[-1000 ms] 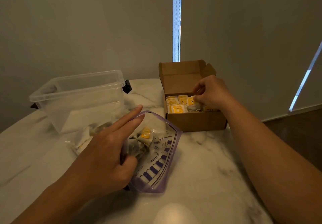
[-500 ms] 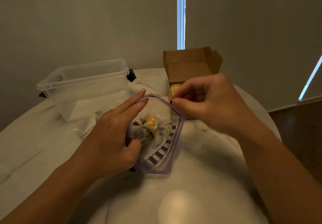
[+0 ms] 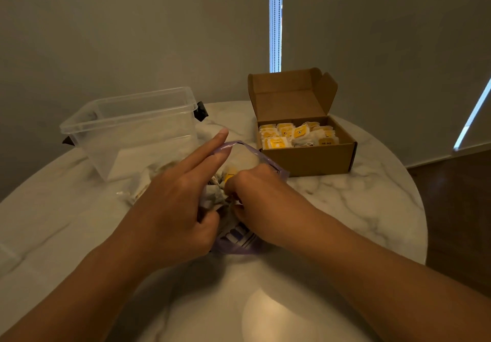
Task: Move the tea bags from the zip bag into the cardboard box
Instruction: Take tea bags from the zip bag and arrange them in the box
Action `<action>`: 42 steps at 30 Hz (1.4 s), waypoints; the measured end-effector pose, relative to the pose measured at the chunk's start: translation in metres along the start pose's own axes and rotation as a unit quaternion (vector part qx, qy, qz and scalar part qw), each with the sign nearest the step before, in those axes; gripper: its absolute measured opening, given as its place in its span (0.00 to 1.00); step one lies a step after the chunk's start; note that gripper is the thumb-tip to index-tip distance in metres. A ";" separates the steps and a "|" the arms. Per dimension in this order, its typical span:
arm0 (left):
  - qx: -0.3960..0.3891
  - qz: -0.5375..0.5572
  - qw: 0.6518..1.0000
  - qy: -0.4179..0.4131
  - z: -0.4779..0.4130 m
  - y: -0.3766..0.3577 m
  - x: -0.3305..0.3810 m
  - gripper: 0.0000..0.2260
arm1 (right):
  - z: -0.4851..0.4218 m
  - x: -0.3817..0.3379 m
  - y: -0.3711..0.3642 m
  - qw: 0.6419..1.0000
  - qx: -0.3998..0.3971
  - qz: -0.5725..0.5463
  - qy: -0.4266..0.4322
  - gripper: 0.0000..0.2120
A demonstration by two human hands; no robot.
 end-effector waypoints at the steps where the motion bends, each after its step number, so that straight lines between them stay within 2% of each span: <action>1: -0.011 -0.003 1.000 0.000 0.001 0.001 0.002 0.37 | 0.001 -0.002 0.000 1.000 0.015 -0.005 0.012 0.07; 6: -0.046 0.017 0.999 -0.009 0.006 0.005 0.005 0.38 | 0.006 -0.013 0.001 0.995 0.053 -0.021 0.082 0.12; 11: -0.029 -0.012 0.999 -0.020 0.006 0.008 -0.002 0.38 | 0.008 -0.026 0.001 0.980 0.077 -0.045 0.179 0.14; 15: -0.023 -0.014 0.999 -0.023 0.006 0.007 -0.003 0.38 | 0.004 -0.031 -0.004 0.971 0.070 -0.041 0.227 0.08; 22: -0.034 -0.002 0.999 -0.020 0.006 0.009 -0.001 0.37 | 0.001 -0.026 -0.007 0.964 0.092 -0.043 0.245 0.05; 28: -0.006 -0.011 1.000 -0.020 0.006 0.010 -0.006 0.36 | 0.017 -0.008 0.002 0.964 0.129 -0.083 0.217 0.06; 34: -0.001 0.006 1.000 -0.029 0.006 0.009 -0.006 0.36 | 0.037 0.010 0.027 0.956 0.168 -0.184 0.152 0.07; 38: -0.004 0.009 1.000 -0.027 0.006 0.007 -0.007 0.36 | 0.042 0.023 0.034 0.931 0.151 -0.319 0.090 0.06; 42: -0.001 0.011 1.000 -0.025 0.007 0.006 -0.009 0.37 | 0.043 0.030 0.036 0.905 0.131 -0.402 0.048 0.07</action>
Point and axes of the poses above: each hand's wrist, its own z-axis away from the middle knuckle, its own y-axis out of the back of the hand, x = y × z, the point moved 5 cm from there along -z, towards the middle knuckle, and after that the axes turned 1 degree about -y, right-handed, at the moved point
